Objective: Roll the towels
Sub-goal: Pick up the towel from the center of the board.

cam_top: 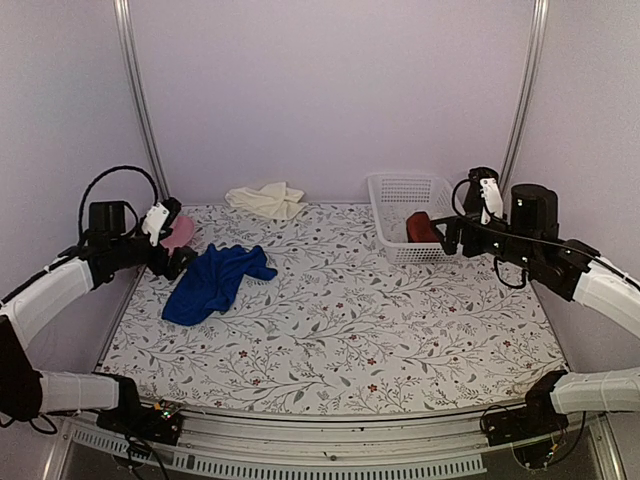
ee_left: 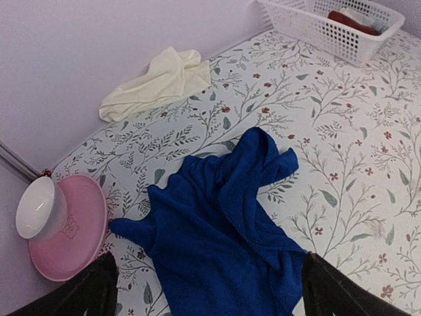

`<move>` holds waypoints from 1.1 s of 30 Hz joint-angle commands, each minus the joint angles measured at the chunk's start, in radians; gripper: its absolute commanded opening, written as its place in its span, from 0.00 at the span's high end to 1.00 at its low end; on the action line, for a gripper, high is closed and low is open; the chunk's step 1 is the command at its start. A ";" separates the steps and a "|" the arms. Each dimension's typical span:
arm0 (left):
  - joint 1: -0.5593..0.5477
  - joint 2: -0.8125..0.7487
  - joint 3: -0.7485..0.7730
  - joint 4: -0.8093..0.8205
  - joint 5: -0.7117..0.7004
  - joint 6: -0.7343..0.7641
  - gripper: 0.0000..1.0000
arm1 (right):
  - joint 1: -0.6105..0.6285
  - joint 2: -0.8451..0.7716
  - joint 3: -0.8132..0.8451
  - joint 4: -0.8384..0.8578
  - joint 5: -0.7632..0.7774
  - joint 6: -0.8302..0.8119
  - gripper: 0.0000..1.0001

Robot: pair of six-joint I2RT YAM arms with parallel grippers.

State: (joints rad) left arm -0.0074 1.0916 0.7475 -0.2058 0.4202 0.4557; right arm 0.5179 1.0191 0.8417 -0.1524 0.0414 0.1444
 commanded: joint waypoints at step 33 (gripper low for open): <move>-0.257 0.243 -0.304 0.260 -0.287 0.250 0.73 | 0.381 0.415 0.097 0.121 0.083 -0.008 0.01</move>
State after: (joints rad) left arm -0.2527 1.3209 0.4545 -0.0277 0.1551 0.7284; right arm 0.8864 1.4097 0.9100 -0.0433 0.0879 0.1669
